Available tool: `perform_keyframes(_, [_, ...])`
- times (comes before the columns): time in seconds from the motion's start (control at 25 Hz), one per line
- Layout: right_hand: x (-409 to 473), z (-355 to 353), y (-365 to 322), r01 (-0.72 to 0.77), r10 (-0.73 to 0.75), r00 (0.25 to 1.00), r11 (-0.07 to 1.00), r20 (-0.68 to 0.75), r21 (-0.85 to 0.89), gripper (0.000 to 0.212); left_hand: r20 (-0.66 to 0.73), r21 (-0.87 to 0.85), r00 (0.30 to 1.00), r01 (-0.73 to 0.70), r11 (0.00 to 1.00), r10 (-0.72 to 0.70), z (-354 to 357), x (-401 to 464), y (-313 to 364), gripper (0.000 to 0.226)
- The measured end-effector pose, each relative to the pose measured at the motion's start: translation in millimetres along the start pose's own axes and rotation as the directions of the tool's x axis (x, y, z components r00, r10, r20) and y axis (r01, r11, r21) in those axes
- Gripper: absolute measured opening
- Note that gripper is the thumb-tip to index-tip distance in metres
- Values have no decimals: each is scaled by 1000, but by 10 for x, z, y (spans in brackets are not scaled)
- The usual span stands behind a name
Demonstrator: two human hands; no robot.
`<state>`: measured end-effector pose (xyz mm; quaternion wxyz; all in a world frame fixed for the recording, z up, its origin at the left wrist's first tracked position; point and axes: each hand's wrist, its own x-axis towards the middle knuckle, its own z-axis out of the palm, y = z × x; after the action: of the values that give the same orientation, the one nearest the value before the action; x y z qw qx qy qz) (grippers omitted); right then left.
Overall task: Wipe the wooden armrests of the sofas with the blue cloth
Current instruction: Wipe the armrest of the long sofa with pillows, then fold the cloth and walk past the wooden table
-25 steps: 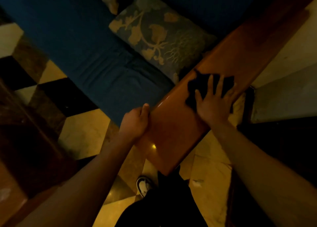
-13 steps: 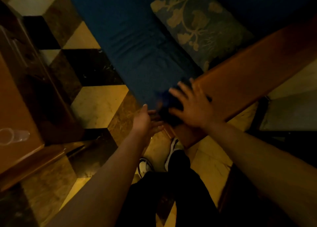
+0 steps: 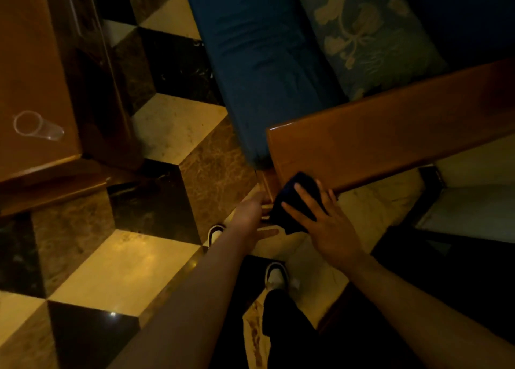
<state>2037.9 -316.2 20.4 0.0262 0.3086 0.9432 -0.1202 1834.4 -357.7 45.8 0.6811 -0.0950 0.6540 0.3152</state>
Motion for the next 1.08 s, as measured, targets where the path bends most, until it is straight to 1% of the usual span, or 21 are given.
perform_keyframes(0.04, [-134, -50, -41, -93, 91, 996, 981, 22, 173, 100, 23, 21, 1000, -2, 1000, 1, 88, -52, -147, 40])
perform_keyframes(0.08, [-196, -106, -129, -181, 174, 983, 921, 52, 346, 96, 34, 36, 999, -12, 999, 11, 166, -108, -266, 42])
perform_keyframes(0.12, [-213, -151, -253, -244, 238, 968, 842, 75, 481, 87, 38, 36, 999, -19, 999, 18, 230, -178, -365, 45])
perform_keyframes(0.16, [-201, -189, -400, -284, 293, 953, 771, 78, 570, 78, 41, 10, 999, -23, 1000, 23, 274, -265, -445, 49])
perform_keyframes(0.2, [-164, -236, -568, -305, 333, 940, 723, 74, 620, 71, 49, -52, 998, -32, 998, 35, 276, -370, -507, 53])
perform_keyframes(0.28, [-48, -303, -863, -326, 363, 928, 667, 90, 670, 65, 48, -209, 993, -97, 973, 110, 180, -568, -562, 51])
perform_keyframes(0.32, [21, -357, -1020, -320, 342, 933, 653, 109, 686, 64, 29, -277, 985, -156, 948, 170, 59, -697, -573, 47])
perform_keyframes(0.4, [165, -533, -1399, -287, 231, 956, 624, 179, 727, 67, -38, -380, 963, -261, 887, 267, -299, -1008, -600, 41])
perform_keyframes(0.44, [241, -643, -1581, -280, 167, 960, 580, 225, 765, 72, -72, -407, 955, -290, 866, 286, -501, -1171, -604, 40])
perform_keyframes(0.52, [417, -883, -1944, -274, 36, 956, 462, 291, 844, 84, -155, -447, 940, -342, 827, 305, -946, -1506, -603, 42])
perform_keyframes(0.6, [649, -1060, -2300, -329, -50, 929, 344, 367, 879, 89, -237, -496, 924, -380, 781, 299, -1373, -1834, -577, 42])
perform_keyframes(0.68, [981, -1173, -2725, -424, -106, 879, 274, 465, 863, 87, -306, -555, 906, -419, 719, 291, -1777, -2120, -592, 43])
perform_keyframes(0.72, [1134, -1198, -2979, -465, -127, 852, 263, 508, 845, 80, -343, -578, 896, -438, 688, 282, -1991, -2250, -634, 44])
perform_keyframes(0.76, [1303, -1185, -3248, -495, -138, 831, 261, 539, 829, 66, -373, -603, 886, -458, 653, 277, -2222, -2374, -670, 44])
perform_keyframes(0.8, [1455, -1178, -3477, -515, -137, 810, 300, 571, 803, 43, -389, -633, 877, -477, 610, 282, -2438, -2478, -700, 44])
perform_keyframes(0.84, [1564, -1187, -3718, -526, -171, 774, 362, 609, 770, 24, -402, -664, 868, -496, 559, 291, -2679, -2582, -764, 43])
perform_keyframes(0.88, [1672, -1206, -4047, -529, -207, 727, 438, 654, 727, 23, -419, -687, 854, -520, 508, 308, -2967, -2693, -857, 42])
perform_keyframes(0.92, [1764, -1202, -4309, -541, -227, 682, 484, 696, 688, 22, -433, -702, 842, -539, 464, 322, -3209, -2781, -939, 43])
perform_keyframes(0.96, [1835, -1203, -4531, -558, -256, 639, 495, 726, 666, 18, -449, -712, 830, -556, 429, 330, -3426, -2863, -1013, 44])
perform_keyframes(1.0, [1887, -1195, -4733, -566, -295, 609, 488, 736, 664, 24, -464, -721, 819, -571, 393, 338, -3624, -2936, -1093, 46])
perform_keyframes(1.08, [1993, -1182, -5255, -574, -399, 522, 490, 754, 656, 42, -513, -720, 790, -609, 333, 336, -4104, -3092, -1272, 51])
